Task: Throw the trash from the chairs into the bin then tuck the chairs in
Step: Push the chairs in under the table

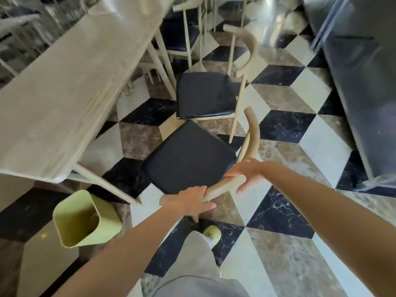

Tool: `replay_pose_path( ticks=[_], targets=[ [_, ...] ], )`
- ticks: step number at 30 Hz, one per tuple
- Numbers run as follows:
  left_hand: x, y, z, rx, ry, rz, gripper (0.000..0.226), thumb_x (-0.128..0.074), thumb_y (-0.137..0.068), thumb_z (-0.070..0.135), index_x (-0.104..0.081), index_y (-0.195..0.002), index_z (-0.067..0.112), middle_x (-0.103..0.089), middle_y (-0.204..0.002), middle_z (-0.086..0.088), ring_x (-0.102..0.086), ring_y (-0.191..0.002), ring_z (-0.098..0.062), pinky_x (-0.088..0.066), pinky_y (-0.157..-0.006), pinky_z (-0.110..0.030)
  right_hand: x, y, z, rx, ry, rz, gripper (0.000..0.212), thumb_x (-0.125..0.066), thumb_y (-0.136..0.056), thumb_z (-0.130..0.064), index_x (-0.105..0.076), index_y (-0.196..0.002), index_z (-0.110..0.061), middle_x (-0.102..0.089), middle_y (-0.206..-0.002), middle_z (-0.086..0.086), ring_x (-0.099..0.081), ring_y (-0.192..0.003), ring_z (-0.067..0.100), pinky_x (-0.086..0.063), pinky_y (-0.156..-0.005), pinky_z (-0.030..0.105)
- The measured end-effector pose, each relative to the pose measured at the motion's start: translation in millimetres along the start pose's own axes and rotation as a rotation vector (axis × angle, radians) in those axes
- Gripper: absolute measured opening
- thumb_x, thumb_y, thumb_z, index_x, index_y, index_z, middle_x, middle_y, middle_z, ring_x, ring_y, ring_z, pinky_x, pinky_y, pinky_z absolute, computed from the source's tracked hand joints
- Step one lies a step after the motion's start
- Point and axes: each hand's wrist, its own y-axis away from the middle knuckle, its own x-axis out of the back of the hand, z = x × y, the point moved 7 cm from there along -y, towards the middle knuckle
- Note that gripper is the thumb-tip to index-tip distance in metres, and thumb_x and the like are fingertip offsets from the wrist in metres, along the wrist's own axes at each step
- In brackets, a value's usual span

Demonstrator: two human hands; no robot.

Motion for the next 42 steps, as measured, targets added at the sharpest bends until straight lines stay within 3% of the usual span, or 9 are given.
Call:
replay_pose_path(
  ticks=[2,5,11,18,23,29,32,35,42],
  targets=[
    [-1.1,-15.1,21.2,-0.034,0.008,0.05,0.07,-0.048,-0.09,0.058,-0.039,-0.138,0.008,-0.052,-0.135,-0.009,-0.052,-0.123,-0.03,-0.043,-0.1,-0.043,3.4,-1.0,18.5,0.022,0.056,0.042,0.079,-0.058,-0.08,-0.062,-0.03,-0.148,-0.032,-0.035,-0.153,-0.005,-0.024,-0.144,0.02,-0.017,-0.117,0.04],
    [2.2,-35.1,44.0,-0.033,0.049,0.131,0.067,-0.047,-0.092,0.055,-0.039,-0.14,0.009,-0.053,-0.134,-0.009,-0.053,-0.122,-0.028,-0.041,-0.097,-0.038,6.4,-3.6,42.5,0.056,0.092,0.092,0.095,-0.037,-0.064,-0.079,-0.034,-0.145,-0.032,-0.037,-0.15,-0.006,-0.026,-0.142,0.018,-0.013,-0.117,0.042],
    [2.4,-63.2,51.6,0.064,0.152,0.254,0.058,-0.04,-0.088,0.067,-0.055,-0.123,0.024,-0.067,-0.114,0.002,-0.063,-0.104,-0.02,-0.044,-0.084,-0.03,25.9,-19.8,87.9,0.085,0.148,0.172,0.061,-0.054,-0.085,-0.059,-0.045,-0.139,-0.032,-0.044,-0.144,-0.009,-0.031,-0.139,0.016,-0.01,-0.117,0.046],
    [-1.9,-67.8,41.8,0.167,0.226,0.325,0.064,-0.043,-0.076,0.08,-0.061,-0.117,0.035,-0.071,-0.107,0.011,-0.066,-0.094,-0.012,-0.048,-0.075,-0.025,33.8,-45.8,108.1,0.246,0.23,0.145,0.067,-0.046,-0.077,-0.077,-0.055,-0.126,-0.032,-0.057,-0.125,-0.009,-0.043,-0.124,0.017,-0.011,-0.115,0.043],
    [2.0,-61.2,44.6,0.191,0.287,0.34,0.103,-0.016,-0.052,0.098,-0.06,-0.121,0.037,-0.071,-0.109,0.012,-0.067,-0.095,-0.012,-0.05,-0.079,-0.024,35.2,-55.7,109.8,0.336,0.239,0.095,0.065,-0.046,-0.076,-0.077,-0.058,-0.122,-0.033,-0.059,-0.121,-0.011,-0.047,-0.115,0.015,-0.023,-0.105,0.038],
    [4.9,-55.5,48.2,0.264,0.28,0.318,0.091,-0.024,-0.057,0.092,-0.06,-0.122,0.038,-0.07,-0.111,0.013,-0.065,-0.101,-0.012,-0.045,-0.081,-0.026,35.8,-59.4,111.5,0.436,0.252,0.194,0.077,-0.029,-0.065,-0.085,-0.065,-0.106,-0.031,-0.063,-0.097,-0.013,-0.052,-0.097,0.013,-0.031,-0.087,0.032],
    [0.5,-54.6,47.2,0.336,0.284,0.261,0.076,-0.036,-0.066,0.088,-0.061,-0.115,0.035,-0.07,-0.104,0.012,-0.064,-0.096,-0.012,-0.046,-0.079,-0.027,39.9,-58.0,114.0,0.514,0.213,0.225,0.058,-0.045,-0.074,-0.075,-0.066,-0.102,-0.028,-0.065,-0.096,-0.013,-0.056,-0.098,0.014,-0.033,-0.085,0.032],
    [-2.0,-50.0,43.9,0.442,0.222,0.273,0.057,-0.047,-0.077,0.077,-0.065,-0.103,0.03,-0.07,-0.094,0.01,-0.064,-0.088,-0.013,-0.046,-0.075,-0.028,43.0,-58.3,120.5,0.546,0.247,0.219,0.049,-0.061,-0.079,-0.06,-0.064,-0.112,-0.024,-0.066,-0.108,-0.008,-0.055,-0.106,0.018,-0.032,-0.092,0.033],
    [-2.1,-43.3,44.4,0.606,0.271,0.197,0.057,-0.051,-0.077,0.074,-0.064,-0.107,0.028,-0.069,-0.098,0.007,-0.063,-0.093,-0.015,-0.051,-0.081,-0.031,49.6,-57.2,127.4,0.593,0.177,0.29,0.048,-0.067,-0.078,-0.055,-0.068,-0.11,-0.019,-0.068,-0.11,-0.004,-0.055,-0.107,0.02,-0.032,-0.095,0.033]
  ],
)
